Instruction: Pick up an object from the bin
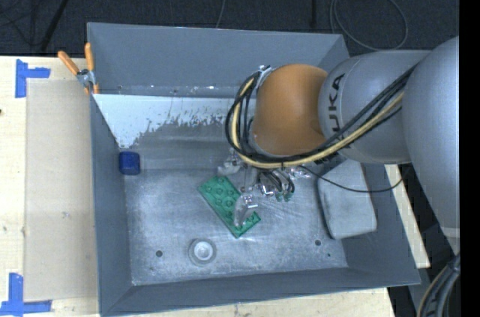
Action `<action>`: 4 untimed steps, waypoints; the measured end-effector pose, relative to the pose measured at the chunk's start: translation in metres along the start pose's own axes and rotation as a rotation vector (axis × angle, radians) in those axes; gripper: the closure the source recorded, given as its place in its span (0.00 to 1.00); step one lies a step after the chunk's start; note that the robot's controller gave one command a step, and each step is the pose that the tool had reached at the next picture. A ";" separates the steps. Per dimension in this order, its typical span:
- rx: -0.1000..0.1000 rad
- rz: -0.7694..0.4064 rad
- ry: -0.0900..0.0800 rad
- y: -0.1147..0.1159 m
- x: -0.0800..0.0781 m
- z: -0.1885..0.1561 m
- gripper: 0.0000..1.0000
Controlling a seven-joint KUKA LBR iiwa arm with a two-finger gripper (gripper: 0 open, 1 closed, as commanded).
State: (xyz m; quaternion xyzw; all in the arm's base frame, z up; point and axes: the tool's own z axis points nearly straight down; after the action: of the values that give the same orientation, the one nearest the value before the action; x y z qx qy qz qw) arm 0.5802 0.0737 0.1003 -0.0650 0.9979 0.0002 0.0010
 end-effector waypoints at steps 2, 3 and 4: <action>-0.004 0.587 0.010 -0.019 -0.007 0.024 0.00; -0.002 0.584 0.004 -0.019 -0.008 0.020 0.00; -0.004 0.584 0.006 -0.018 -0.008 0.019 1.00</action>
Offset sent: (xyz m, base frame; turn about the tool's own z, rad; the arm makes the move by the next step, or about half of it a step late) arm -0.0009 -0.0151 0.0033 0.2719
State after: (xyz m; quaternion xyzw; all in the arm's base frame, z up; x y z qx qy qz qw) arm 0.5910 0.0571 0.0813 0.2250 0.9744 0.0021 -0.0020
